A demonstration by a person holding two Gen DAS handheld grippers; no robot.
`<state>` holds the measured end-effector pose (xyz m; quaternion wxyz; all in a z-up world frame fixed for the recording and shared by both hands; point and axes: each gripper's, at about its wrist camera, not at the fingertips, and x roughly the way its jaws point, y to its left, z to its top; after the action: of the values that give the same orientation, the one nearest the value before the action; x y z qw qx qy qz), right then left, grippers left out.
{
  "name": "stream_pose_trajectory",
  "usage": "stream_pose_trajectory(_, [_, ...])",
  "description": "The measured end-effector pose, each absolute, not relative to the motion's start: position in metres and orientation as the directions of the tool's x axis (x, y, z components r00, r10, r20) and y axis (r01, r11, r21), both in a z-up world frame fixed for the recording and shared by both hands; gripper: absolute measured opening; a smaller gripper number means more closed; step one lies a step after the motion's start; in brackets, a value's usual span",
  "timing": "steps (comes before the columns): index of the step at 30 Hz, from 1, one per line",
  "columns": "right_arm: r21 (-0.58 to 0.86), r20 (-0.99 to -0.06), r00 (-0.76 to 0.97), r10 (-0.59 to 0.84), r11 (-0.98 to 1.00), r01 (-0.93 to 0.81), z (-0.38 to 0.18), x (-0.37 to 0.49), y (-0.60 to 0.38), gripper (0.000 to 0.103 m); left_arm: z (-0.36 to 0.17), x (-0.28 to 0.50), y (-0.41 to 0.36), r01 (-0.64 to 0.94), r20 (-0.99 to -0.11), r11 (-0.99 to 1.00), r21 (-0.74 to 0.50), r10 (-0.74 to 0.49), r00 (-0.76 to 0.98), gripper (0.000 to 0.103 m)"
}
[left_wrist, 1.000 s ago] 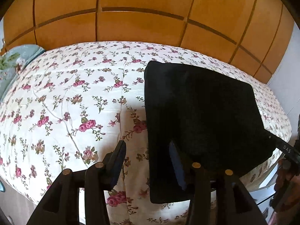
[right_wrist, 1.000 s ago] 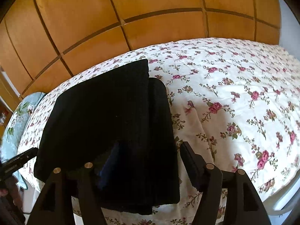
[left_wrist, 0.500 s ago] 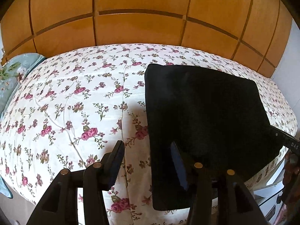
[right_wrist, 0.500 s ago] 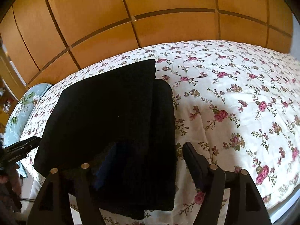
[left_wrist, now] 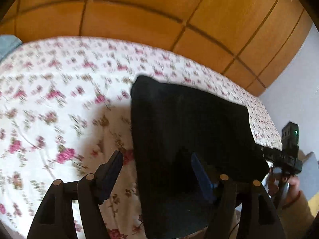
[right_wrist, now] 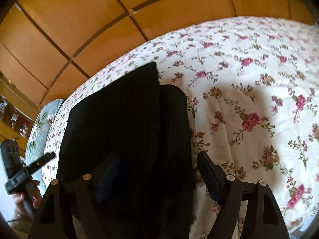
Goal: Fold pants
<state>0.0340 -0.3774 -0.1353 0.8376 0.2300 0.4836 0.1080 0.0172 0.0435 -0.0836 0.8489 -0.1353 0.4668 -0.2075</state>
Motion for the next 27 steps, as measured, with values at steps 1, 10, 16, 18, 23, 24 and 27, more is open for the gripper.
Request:
stream_pose_trajectory(1, [0.500, -0.758, 0.505, 0.413, 0.865, 0.043, -0.137, 0.035, -0.377, 0.081, -0.089, 0.019, 0.041, 0.234, -0.742, 0.873, -0.428, -0.488, 0.460, 0.072])
stream_pose_trajectory(10, [0.594, -0.711, 0.490, 0.504, 0.803, 0.037, -0.155, 0.038, -0.385, 0.082, -0.123, 0.027, 0.042, 0.199, -0.673, 0.767, -0.610, -0.634, 0.382, 0.076])
stream_pose_trajectory(16, [0.531, -0.733, 0.489, 0.474, 0.847, -0.025, -0.149, 0.045, -0.365, 0.065, -0.128, 0.027, 0.036, 0.196, -0.658, 0.748, -0.634, -0.656, 0.371, 0.065])
stream_pose_trajectory(18, [0.526, -0.721, 0.516, 0.462, 0.850, -0.027, -0.139, 0.042, -0.365, 0.054, -0.117, 0.023, 0.035, 0.221, -0.657, 0.761, -0.610, -0.641, 0.397, 0.051])
stream_pose_trajectory(23, [0.520, -0.686, 0.564, 0.460, 0.852, -0.062, -0.116, 0.040, -0.358, 0.046, -0.082, 0.019, 0.039, 0.278, -0.637, 0.779, -0.563, -0.623, 0.454, 0.035])
stream_pose_trajectory(24, [0.525, -0.671, 0.572, 0.471, 0.847, -0.082, -0.111, 0.043, -0.353, 0.046, -0.076, 0.020, 0.040, 0.287, -0.642, 0.793, -0.537, -0.605, 0.470, 0.035])
stream_pose_trajectory(27, [0.525, -0.633, 0.596, 0.494, 0.840, -0.137, -0.100, 0.059, -0.339, 0.046, -0.057, 0.027, 0.044, 0.310, -0.638, 0.828, -0.468, -0.559, 0.530, 0.035])
